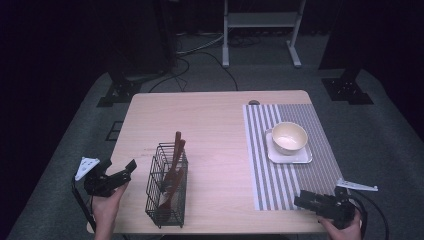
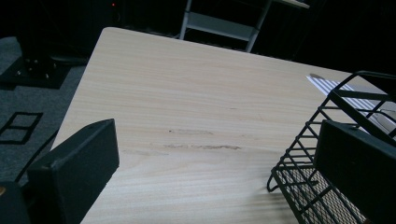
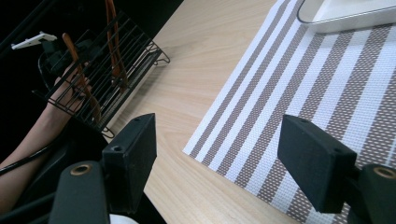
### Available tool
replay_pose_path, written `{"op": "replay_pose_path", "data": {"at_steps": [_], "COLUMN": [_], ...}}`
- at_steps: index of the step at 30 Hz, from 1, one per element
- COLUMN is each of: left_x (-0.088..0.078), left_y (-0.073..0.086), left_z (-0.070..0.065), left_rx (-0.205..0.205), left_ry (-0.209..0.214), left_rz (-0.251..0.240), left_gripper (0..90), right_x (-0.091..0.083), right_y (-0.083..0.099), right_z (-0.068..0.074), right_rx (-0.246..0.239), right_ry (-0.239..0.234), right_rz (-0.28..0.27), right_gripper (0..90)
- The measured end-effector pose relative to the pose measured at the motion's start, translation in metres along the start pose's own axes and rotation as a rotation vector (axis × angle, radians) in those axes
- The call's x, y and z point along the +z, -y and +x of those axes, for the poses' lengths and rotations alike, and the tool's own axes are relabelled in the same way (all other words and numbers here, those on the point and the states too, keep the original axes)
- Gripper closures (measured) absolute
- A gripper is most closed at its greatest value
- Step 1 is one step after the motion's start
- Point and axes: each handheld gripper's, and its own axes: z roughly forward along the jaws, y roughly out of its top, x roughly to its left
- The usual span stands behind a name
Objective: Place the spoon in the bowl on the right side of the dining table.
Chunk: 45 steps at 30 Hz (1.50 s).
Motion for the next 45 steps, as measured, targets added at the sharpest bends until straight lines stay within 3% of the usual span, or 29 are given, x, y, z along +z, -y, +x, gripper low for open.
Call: {"op": "replay_pose_path", "data": {"at_steps": [9, 22, 45], "left_x": [-0.002, -0.003, -0.004], "left_y": [0.000, 0.000, 0.000], "left_z": [0.002, 0.002, 0.003], "left_rx": [-0.007, -0.009, -0.010], "left_ry": [-0.001, 0.001, -0.002], "left_rz": [-0.007, -0.008, -0.009], "left_gripper": [0.0, 0.0, 0.0], "right_x": [0.012, 0.035, 0.061], "right_y": [-0.013, -0.043, -0.073], "right_z": [0.009, 0.032, 0.065], "right_rx": [-0.030, -0.068, -0.137], "right_ry": [-0.002, -0.081, -0.107], "right_rz": [0.045, 0.068, 0.142], "right_gripper": [27.0, 27.0, 25.3]}}
